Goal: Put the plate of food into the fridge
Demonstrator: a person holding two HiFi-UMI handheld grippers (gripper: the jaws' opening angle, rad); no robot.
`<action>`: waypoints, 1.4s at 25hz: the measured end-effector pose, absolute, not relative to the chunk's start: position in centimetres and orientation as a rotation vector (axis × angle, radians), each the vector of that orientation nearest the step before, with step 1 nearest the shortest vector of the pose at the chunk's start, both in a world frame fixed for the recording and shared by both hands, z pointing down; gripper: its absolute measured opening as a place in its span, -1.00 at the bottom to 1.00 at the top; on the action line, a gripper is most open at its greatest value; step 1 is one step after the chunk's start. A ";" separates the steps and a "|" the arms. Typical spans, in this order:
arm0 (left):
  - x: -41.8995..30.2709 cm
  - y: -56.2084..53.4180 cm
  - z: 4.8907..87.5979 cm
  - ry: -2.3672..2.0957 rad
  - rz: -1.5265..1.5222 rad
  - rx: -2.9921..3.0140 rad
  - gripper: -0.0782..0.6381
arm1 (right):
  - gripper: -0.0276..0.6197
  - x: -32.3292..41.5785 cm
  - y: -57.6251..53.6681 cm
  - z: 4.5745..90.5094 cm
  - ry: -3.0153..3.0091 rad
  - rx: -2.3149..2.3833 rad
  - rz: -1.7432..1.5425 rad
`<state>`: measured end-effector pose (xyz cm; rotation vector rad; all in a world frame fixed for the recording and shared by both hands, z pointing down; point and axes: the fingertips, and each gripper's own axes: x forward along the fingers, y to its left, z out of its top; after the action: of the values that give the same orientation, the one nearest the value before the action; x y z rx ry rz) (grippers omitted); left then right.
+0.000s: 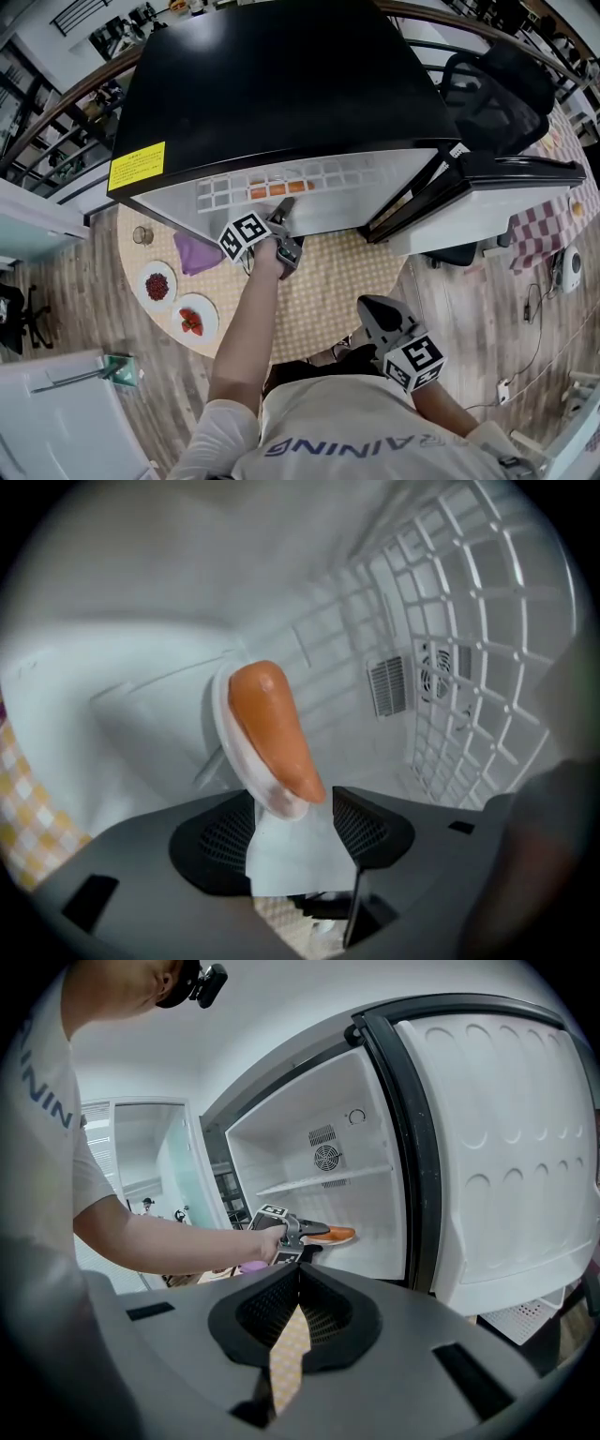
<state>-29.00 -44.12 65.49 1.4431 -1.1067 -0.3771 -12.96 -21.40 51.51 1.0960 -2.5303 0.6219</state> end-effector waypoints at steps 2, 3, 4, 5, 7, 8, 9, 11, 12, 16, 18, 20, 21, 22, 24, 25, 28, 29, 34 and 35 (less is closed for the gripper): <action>-28.3 -43.9 65.2 -1.129 -0.261 1.561 -0.05 | -0.85 -13.0 -21.3 51.5 -2.532 1.094 0.626; -27.9 -43.7 65.2 -1.145 -0.198 1.617 -0.05 | -0.85 -13.0 -21.3 51.4 -2.533 1.094 0.627; -27.7 -43.5 65.2 -1.158 -0.135 1.668 -0.05 | -0.85 -13.0 -21.3 51.4 -2.534 1.094 0.626; -27.4 -43.4 65.3 -1.168 -0.076 1.710 -0.05 | -0.85 -13.1 -21.4 51.4 -2.535 1.095 0.624; -27.0 -42.9 65.7 -1.175 0.031 1.760 -0.05 | -0.85 -13.2 -21.3 51.3 -2.537 1.093 0.619; -27.0 -42.5 66.1 -1.176 0.077 1.770 -0.06 | -0.85 -13.2 -21.3 51.4 -2.539 1.092 0.617; -27.0 -42.2 66.4 -1.178 0.115 1.772 -0.06 | -0.85 -13.2 -21.2 51.4 -2.542 1.087 0.613; -27.1 -41.8 66.8 -1.175 0.159 1.762 -0.18 | -0.85 -13.2 -21.1 51.4 -2.547 1.079 0.606; -27.2 -41.6 66.8 -1.168 0.163 1.754 -0.22 | -0.85 -13.2 -21.1 51.5 -2.547 1.080 0.608; -27.6 -41.0 65.8 -1.161 0.120 1.732 -0.59 | -0.85 -13.2 -20.9 51.3 -2.548 1.090 0.617; -27.7 -40.5 64.9 -1.176 0.111 1.751 -0.72 | -0.85 -13.3 -20.9 51.2 -2.555 1.088 0.611; -27.7 -39.8 63.6 -1.189 0.096 1.797 -0.76 | -0.85 -13.4 -21.0 50.9 -2.564 1.088 0.604; -27.5 -39.4 62.7 -1.189 0.079 1.828 -0.76 | -0.85 -13.4 -21.2 50.8 -2.569 1.088 0.599; -27.4 -38.8 61.8 -1.185 0.059 1.862 -0.76 | -0.85 -13.6 -21.3 50.7 -2.576 1.088 0.596; -27.2 -37.5 59.6 -1.186 0.020 1.935 -0.76 | -0.85 -13.9 -21.7 50.5 -2.592 1.083 0.588; -27.3 -36.7 58.5 -1.193 0.006 1.967 -0.76 | -0.85 -14.2 -21.9 50.3 -2.603 1.078 0.582; -27.6 -34.2 55.5 -1.226 -0.010 2.055 -0.76 | -0.85 -15.0 -22.5 49.6 -2.646 1.056 0.556; -27.8 -33.4 54.6 -1.239 -0.009 2.090 -0.76 | -0.85 -15.3 -22.7 49.3 -2.660 1.050 0.551; -29.4 -29.9 50.5 -1.310 0.022 2.243 -0.76 | -0.85 -16.2 -23.6 47.8 -2.722 1.026 0.510; -29.7 -29.2 49.8 -1.325 0.018 2.252 -0.76 | -0.85 -16.3 -23.7 47.5 -2.732 1.021 0.500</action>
<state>-29.72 -29.22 49.83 2.2515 -1.3254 0.0175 -16.30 -23.72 47.51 1.0206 -2.7323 0.4995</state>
